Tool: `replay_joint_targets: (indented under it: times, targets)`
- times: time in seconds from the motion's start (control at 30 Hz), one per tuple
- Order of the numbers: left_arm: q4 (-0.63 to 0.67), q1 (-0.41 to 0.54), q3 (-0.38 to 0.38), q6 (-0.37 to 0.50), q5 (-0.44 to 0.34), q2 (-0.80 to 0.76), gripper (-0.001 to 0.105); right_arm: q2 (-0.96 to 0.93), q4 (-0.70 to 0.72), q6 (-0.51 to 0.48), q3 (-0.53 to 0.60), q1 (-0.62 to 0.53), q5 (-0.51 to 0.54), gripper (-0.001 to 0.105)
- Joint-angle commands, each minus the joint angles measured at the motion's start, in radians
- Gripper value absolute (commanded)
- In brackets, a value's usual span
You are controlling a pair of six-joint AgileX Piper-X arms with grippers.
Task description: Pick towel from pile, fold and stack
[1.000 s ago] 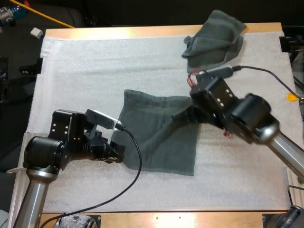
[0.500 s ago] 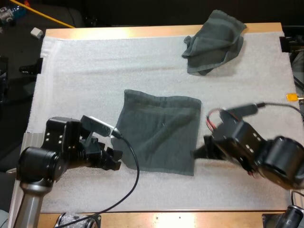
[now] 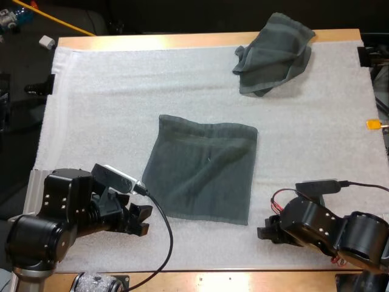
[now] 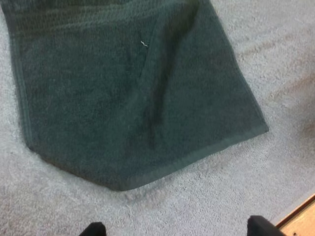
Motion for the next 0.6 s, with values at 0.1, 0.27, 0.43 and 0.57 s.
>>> replay_joint_targets:
  times: [0.1, 0.27, 0.43, 0.57]
  targets:
    - [-0.001, -0.002, 0.006, -0.006, 0.021, 0.003, 0.056, -0.015, -0.082, 0.107, 0.122, 0.042, -0.003, 0.058]
    - [-0.004, -0.003, 0.033, -0.011, 0.04, 0.003, 0.056, -0.007, -0.305, 0.213, 0.291, 0.039, -0.07, 0.058]
    - [-0.002, -0.001, 0.049, -0.015, 0.052, 0.007, 0.056, 0.033, -0.561, 0.339, 0.438, 0.024, -0.121, 0.058]
    - [0.001, 0.0, 0.051, -0.016, 0.053, 0.003, 0.056, 0.108, -0.71, 0.406, 0.496, 0.007, -0.13, 0.057]
